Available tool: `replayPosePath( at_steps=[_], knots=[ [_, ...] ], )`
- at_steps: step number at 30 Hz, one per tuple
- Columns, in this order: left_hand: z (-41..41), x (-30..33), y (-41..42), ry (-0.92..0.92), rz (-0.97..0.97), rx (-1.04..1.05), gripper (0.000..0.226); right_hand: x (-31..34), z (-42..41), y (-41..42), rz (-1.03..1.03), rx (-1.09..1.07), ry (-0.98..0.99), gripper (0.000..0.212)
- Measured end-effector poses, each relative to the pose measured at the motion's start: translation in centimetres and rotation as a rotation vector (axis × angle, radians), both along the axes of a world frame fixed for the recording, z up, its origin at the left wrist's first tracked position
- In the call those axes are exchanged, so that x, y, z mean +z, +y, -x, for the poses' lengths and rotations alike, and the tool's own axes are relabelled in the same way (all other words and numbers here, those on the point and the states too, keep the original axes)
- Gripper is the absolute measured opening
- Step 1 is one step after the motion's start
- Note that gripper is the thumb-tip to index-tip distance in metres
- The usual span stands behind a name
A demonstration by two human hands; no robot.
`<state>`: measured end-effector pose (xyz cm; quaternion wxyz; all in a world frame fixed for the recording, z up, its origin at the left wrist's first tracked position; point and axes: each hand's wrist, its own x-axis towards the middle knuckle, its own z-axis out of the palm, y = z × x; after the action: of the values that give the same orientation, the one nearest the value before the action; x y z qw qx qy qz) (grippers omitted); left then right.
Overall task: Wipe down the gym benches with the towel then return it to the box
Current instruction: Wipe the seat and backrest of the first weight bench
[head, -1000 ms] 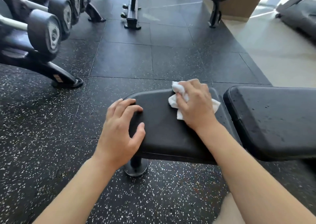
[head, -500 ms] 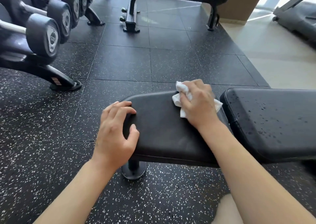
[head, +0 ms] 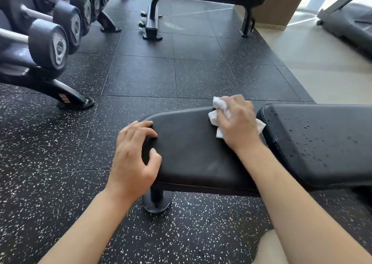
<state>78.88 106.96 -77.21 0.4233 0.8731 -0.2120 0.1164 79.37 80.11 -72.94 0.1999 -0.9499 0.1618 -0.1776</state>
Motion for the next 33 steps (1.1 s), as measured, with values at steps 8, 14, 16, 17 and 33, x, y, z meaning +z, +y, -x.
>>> replayPosePath(
  at_steps=[8,14,16,17,33],
  knots=[
    [-0.2,-0.2,0.3,0.012,0.018,0.004,0.037,-0.7,0.6,8.4,-0.003,0.532,0.036,0.04],
    [-0.1,-0.1,0.9,0.023,0.008,-0.029,0.032,0.2,-2.6,-0.8,0.015,0.065,0.087,0.032],
    [-0.1,-0.1,0.8,0.022,0.027,-0.027,0.034,0.6,-4.4,-1.0,0.01,0.015,0.185,0.037],
    [-0.2,-0.2,0.7,0.018,0.039,-0.02,0.035,0.9,-5.3,-0.5,0.024,0.004,0.236,0.036],
    [-0.7,-1.0,0.2,-0.14,0.023,-0.035,0.035,-1.2,-7.7,11.2,0.096,0.337,0.145,0.031]
  ],
)
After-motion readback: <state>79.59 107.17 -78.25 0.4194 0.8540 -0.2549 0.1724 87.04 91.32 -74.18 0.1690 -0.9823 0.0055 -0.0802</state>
